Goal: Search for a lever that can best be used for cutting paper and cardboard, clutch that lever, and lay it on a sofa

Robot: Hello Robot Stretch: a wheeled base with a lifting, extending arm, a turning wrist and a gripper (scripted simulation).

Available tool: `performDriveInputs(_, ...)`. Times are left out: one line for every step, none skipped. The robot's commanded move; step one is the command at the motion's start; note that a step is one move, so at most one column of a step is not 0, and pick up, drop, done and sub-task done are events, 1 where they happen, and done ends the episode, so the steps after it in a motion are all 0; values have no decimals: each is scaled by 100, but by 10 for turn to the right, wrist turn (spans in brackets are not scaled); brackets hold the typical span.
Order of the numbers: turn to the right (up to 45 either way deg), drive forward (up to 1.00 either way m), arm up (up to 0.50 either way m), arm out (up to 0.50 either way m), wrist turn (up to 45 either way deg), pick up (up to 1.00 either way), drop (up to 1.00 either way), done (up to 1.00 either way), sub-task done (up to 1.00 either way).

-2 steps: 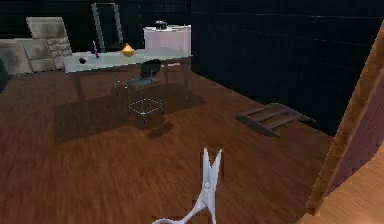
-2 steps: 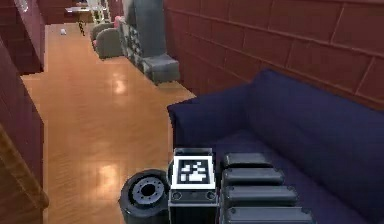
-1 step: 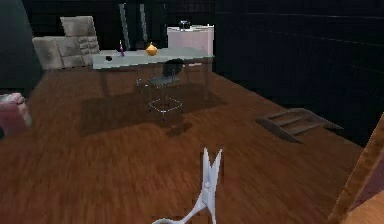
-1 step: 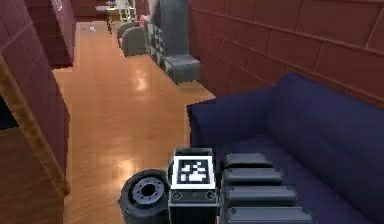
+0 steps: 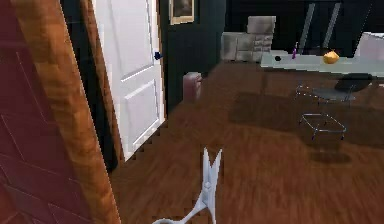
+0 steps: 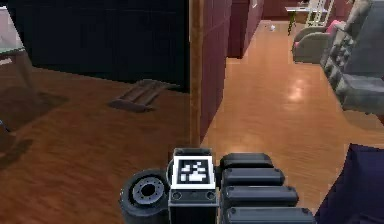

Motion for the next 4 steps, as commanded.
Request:
performDriveInputs(-450, 0, 0, 0, 0, 0, 0, 0, 0)
performDriveInputs(-450, 0, 0, 0, 0, 0, 0, 0, 0)
performDriveInputs(-300, 0, 0, 0, 0, 0, 0, 0, 0)
performDriveInputs(0, 30, 0, 0, 0, 0, 0, 0, 0)
